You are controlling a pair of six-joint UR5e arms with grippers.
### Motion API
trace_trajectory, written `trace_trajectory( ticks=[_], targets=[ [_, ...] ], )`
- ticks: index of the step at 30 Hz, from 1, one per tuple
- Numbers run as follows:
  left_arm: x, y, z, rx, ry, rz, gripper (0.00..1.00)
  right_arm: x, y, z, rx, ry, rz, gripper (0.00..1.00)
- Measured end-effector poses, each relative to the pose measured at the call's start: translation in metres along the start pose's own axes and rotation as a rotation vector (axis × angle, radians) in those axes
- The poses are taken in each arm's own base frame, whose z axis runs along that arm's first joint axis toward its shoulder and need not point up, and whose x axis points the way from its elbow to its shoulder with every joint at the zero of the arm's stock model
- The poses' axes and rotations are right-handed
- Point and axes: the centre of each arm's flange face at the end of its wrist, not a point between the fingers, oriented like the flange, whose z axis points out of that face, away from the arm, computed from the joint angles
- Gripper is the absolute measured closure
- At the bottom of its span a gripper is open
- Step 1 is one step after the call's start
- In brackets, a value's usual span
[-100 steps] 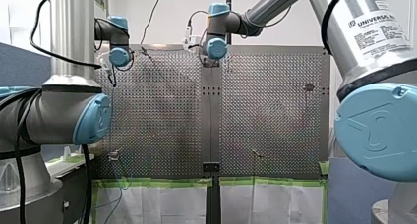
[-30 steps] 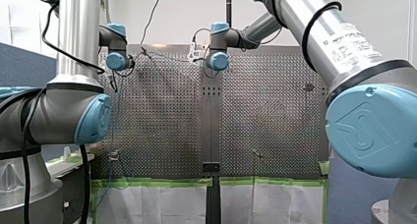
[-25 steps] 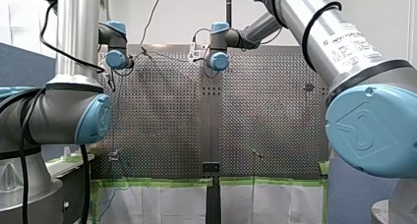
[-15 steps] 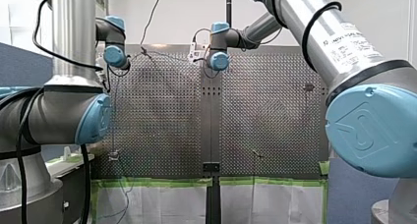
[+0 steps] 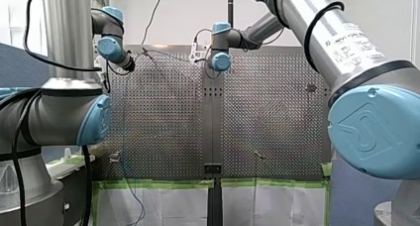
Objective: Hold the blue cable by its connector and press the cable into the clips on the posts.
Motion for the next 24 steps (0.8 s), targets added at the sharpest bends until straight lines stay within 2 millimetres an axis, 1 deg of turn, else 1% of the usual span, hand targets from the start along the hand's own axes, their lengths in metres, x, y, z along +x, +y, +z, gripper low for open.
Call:
trace_trajectory(
  ticks=[4,14,18,24],
  targets=[
    [-0.01,-0.009,-0.013,0.036,0.012,0.026,0.0,0.0,0.001,0.0,-0.001,-0.001,0.0,1.0],
    [-0.043,-0.041,-0.048,0.148,-0.003,0.129,0.0,-0.001,0.003,0.0,-0.003,-0.003,-0.001,1.0],
    [-0.046,-0.048,-0.054,0.155,0.009,0.168,0.0,-0.001,0.002,0.0,-0.003,-0.003,-0.001,1.0],
    [-0.045,-0.055,-0.057,0.172,0.015,0.224,0.0,-0.002,0.001,0.0,-0.001,-0.006,-0.001,1.0]
  ],
)
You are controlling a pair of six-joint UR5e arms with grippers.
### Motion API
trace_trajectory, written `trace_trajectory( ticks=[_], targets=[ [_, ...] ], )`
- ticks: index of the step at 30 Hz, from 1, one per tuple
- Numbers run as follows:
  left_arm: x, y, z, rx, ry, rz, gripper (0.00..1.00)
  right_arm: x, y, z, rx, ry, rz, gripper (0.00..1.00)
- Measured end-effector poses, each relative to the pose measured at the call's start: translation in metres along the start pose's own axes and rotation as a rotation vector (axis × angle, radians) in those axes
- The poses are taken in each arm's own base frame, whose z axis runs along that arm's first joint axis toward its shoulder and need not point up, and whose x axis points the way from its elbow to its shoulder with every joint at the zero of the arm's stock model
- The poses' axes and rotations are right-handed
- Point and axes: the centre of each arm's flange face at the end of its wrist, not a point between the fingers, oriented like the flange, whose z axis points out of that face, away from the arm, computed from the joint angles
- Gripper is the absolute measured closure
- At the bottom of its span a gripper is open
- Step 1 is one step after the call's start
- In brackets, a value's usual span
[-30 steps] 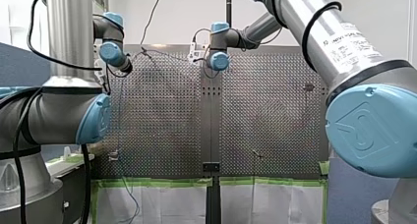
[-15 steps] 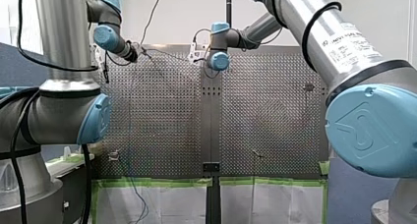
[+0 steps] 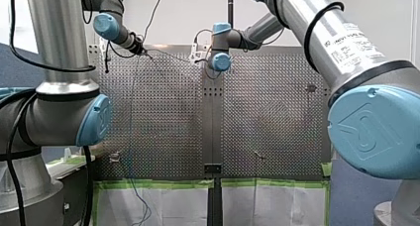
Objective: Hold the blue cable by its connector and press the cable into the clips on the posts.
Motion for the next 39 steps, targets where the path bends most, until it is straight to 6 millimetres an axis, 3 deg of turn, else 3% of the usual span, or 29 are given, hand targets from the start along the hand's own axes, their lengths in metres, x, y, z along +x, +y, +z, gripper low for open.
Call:
trace_trajectory(
  ticks=[12,39],
  targets=[
    [0.01,-0.004,0.01,-0.005,0.031,0.063,0.0,-0.001,-0.001,0.0,0.001,-0.002,0.001,1.0],
    [0.004,-0.001,0.001,-0.14,0.007,0.072,0.0,-0.005,-0.004,-0.002,0.006,-0.015,0.002,1.0]
  ],
)
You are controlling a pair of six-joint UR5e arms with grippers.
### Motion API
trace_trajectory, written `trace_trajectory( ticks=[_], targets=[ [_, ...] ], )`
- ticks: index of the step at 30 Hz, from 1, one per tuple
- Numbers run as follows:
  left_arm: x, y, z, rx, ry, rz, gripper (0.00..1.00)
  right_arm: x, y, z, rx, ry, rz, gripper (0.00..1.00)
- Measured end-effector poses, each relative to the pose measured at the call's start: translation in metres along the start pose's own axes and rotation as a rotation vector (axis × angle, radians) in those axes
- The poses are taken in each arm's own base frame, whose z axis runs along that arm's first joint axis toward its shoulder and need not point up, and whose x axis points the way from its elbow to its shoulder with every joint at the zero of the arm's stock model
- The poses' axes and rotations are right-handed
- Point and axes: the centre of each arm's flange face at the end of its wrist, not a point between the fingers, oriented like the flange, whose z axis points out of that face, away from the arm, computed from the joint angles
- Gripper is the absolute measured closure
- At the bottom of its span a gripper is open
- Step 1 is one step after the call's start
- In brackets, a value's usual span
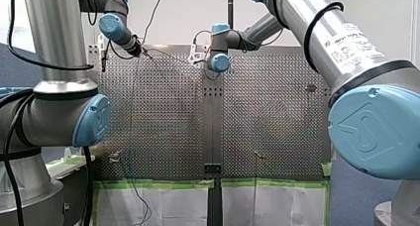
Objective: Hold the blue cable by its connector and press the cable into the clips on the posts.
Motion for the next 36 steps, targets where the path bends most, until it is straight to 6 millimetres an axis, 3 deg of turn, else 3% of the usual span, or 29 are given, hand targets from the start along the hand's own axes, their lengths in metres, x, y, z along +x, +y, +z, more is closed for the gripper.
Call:
trace_trajectory(
  ticks=[18,26,36],
  targets=[
    [0.0,0.001,0.0,-0.018,-0.005,0.014,0.0,-0.002,0.001,0.0,-0.001,-0.004,-0.003,1.0],
    [0.006,-0.01,0.019,0.051,0.024,0.086,0.0,-0.002,0.006,0.001,-0.012,-0.007,-0.008,1.0],
    [-0.019,-0.025,0.031,0.061,-0.04,0.15,0.0,-0.003,0.008,0.001,-0.017,-0.006,-0.01,1.0]
  ],
)
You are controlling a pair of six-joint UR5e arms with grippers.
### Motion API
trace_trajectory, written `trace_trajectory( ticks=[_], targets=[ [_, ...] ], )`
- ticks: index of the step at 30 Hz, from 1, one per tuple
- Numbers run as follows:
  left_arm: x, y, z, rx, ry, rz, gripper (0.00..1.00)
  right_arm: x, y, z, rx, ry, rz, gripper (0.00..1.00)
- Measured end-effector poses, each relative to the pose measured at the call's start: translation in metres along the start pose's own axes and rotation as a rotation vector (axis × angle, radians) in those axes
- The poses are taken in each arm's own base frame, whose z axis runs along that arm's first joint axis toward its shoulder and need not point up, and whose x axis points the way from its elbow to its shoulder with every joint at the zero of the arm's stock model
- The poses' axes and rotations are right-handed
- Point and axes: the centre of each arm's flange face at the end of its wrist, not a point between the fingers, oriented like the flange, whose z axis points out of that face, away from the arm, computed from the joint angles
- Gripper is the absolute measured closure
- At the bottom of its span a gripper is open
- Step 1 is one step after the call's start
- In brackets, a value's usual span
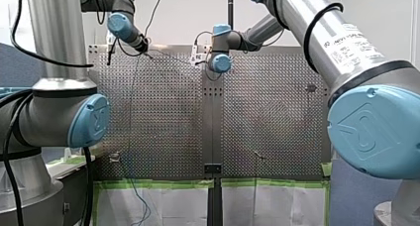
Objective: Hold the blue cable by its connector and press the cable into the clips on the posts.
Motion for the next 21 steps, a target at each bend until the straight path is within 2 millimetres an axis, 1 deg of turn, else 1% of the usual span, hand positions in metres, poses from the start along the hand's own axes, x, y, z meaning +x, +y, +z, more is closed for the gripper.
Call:
trace_trajectory(
  ticks=[10,18,21],
  targets=[
    [0.018,-0.02,0.014,0.028,0.022,0.004,0.0,-0.001,0.004,0.001,-0.006,0.0,-0.003,1.0],
    [0.018,-0.034,0.023,0.035,0.007,-0.009,0.0,-0.001,0.005,0.001,-0.005,-0.001,-0.004,1.0],
    [0.016,-0.039,0.03,0.028,0.002,-0.008,0.0,-0.001,0.005,0.001,-0.005,-0.002,-0.004,1.0]
  ],
)
